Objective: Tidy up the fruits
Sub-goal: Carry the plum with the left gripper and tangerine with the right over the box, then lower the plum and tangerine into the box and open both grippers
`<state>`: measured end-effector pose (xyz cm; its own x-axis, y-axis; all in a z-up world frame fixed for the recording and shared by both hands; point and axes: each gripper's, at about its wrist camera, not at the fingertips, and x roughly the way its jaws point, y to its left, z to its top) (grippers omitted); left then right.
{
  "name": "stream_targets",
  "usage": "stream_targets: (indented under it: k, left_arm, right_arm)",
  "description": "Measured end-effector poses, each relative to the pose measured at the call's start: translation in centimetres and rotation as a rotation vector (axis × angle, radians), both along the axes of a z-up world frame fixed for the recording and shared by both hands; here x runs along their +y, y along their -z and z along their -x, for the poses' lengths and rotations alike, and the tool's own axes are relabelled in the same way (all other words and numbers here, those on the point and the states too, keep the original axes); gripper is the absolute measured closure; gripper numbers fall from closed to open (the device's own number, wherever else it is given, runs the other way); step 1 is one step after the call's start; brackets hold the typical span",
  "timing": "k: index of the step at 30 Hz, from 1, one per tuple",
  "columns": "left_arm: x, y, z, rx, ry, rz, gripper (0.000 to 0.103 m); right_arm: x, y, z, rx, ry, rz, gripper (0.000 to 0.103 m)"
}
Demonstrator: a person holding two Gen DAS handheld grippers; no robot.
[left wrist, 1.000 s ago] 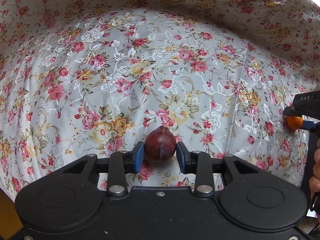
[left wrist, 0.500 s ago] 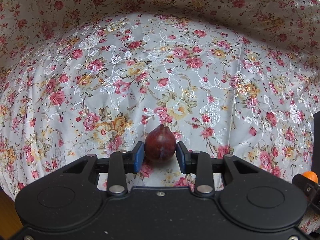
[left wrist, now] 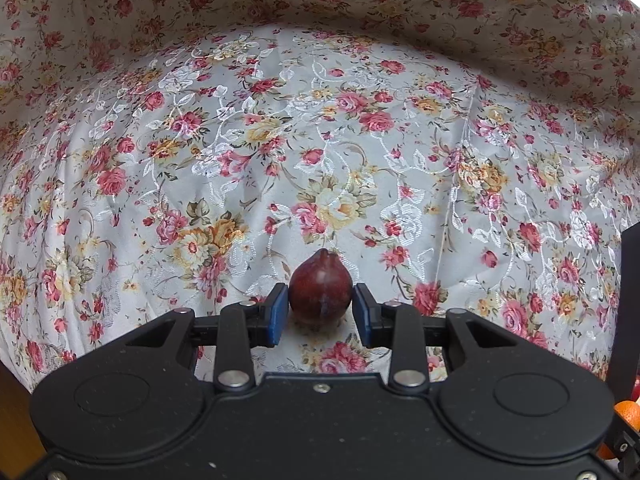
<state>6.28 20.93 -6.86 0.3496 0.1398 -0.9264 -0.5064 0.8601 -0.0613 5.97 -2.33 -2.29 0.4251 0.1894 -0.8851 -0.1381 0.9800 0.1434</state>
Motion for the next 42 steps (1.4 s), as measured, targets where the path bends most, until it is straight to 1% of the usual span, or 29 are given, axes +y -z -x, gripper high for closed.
stream_targets:
  k: [3,8,14,21,24,29,33,37,40,42]
  left_arm:
    - [-1.2,-0.3,-0.1,-0.005,0.017,-0.025,0.06]
    - [-4.5,-0.8,-0.4,-0.028,0.08,-0.058,0.06]
    - [-9.8,-1.3,-1.1,-0.061,0.217,-0.098,0.06]
    - [-15.7,-1.5,-1.6,-0.096,0.337,-0.085,0.06]
    - [-18.3,-1.5,-1.6,-0.108,0.378,-0.089,0.06]
    - [-21.5,-1.9,-1.5,-0.139,0.428,-0.057,0.06]
    - [-23.5,-2.7,-1.6,-0.168,0.468,-0.035,0.06]
    - [-25.0,-3.7,-2.7,-0.171,0.49,-0.006,0.06]
    - [-26.0,-4.0,-4.5,-0.138,0.484,-0.005,0.06]
    - [-26.2,-4.2,-5.7,-0.139,0.475,0.022,0.06]
  right_arm:
    - [-0.9,-0.3,0.1,-0.004,0.003,-0.011,0.062]
    - [-3.3,-0.8,0.3,-0.017,0.031,-0.049,0.062]
    - [-8.2,-1.0,0.1,-0.013,0.14,-0.109,0.062]
    - [-15.4,-0.7,0.2,-0.012,0.302,-0.143,0.062]
    - [-18.5,-0.4,0.4,-0.014,0.37,-0.141,0.062]
    - [-22.4,0.0,1.2,-0.019,0.455,-0.129,0.062]
    - [-24.4,0.3,2.0,-0.02,0.499,-0.109,0.062]
    - [-25.9,0.5,2.7,-0.019,0.532,-0.111,0.062]
    - [-26.8,0.6,2.9,-0.014,0.564,-0.125,0.062]
    - [-27.2,0.7,2.8,-0.011,0.585,-0.14,0.062]
